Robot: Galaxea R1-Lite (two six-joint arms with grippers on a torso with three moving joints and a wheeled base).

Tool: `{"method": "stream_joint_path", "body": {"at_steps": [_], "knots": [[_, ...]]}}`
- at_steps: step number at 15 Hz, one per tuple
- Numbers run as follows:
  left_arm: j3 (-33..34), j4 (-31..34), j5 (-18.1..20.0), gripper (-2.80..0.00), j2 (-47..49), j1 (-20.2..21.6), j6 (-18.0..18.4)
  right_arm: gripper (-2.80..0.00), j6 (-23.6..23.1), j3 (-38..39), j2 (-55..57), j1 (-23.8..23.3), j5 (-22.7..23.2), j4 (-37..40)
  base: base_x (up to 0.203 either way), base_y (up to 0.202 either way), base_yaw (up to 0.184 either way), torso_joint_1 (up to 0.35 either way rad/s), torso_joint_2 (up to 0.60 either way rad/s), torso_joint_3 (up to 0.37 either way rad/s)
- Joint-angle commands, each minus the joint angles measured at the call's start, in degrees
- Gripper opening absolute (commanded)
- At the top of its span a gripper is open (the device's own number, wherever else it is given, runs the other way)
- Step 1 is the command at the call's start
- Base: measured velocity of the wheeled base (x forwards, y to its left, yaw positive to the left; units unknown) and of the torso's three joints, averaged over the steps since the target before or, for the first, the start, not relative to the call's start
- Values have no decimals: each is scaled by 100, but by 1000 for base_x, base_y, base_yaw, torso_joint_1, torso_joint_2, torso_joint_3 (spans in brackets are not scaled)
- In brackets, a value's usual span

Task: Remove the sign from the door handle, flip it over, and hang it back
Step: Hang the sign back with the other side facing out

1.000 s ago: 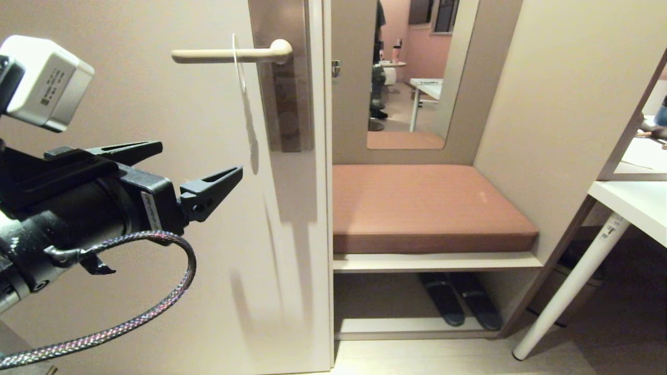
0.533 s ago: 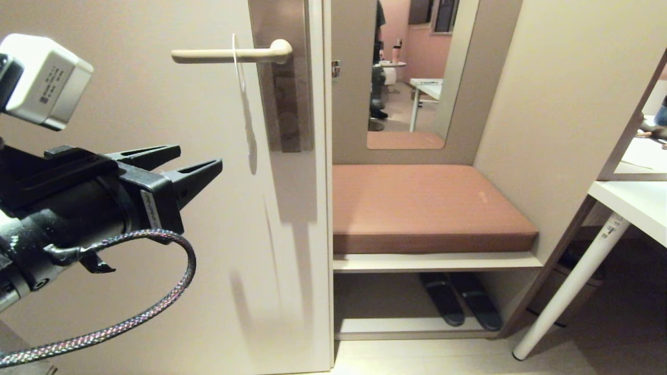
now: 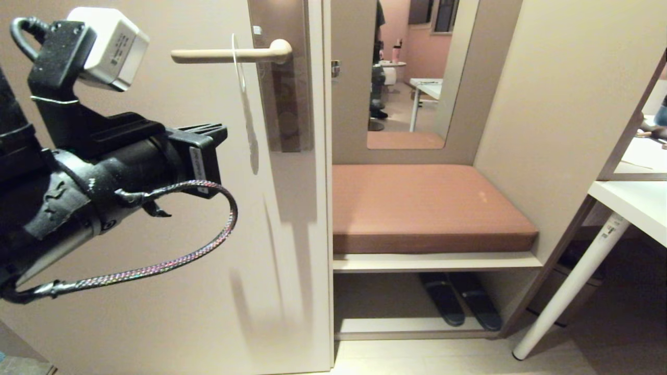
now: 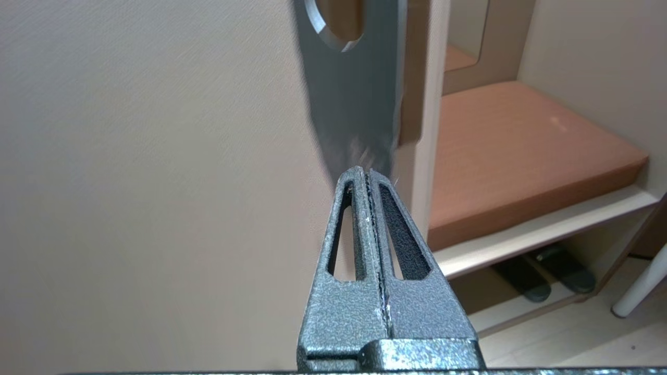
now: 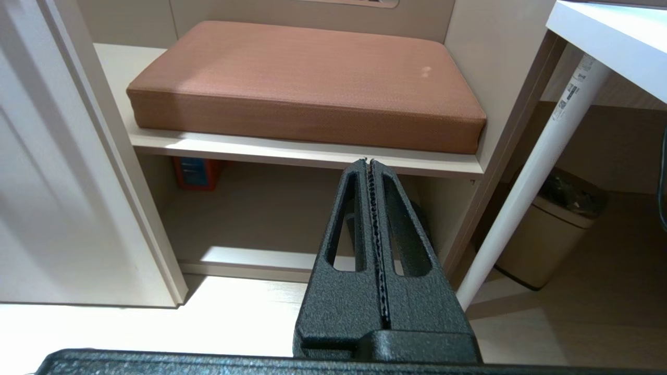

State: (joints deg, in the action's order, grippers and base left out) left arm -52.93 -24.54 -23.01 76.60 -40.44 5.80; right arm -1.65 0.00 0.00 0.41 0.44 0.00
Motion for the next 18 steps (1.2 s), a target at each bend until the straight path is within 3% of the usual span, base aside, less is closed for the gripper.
{"method": "stream_joint_path", "body": {"at_steps": [1, 12, 18], "knots": [[-258, -55, 4, -280, 458, 9, 13, -280, -2, 0, 6, 2, 0, 0, 0, 0, 0, 0, 0, 0], [-1248, -68, 7, -280, 1341, -7, 19, -280, -2, 0, 2, 2, 0, 0, 0, 0, 0, 0, 0, 0], [-1273, -68, -2, -280, 1377, 18, 26, -280, -2, 0, 9, 2, 5, 0, 0, 0, 0, 0, 0, 0]]}}
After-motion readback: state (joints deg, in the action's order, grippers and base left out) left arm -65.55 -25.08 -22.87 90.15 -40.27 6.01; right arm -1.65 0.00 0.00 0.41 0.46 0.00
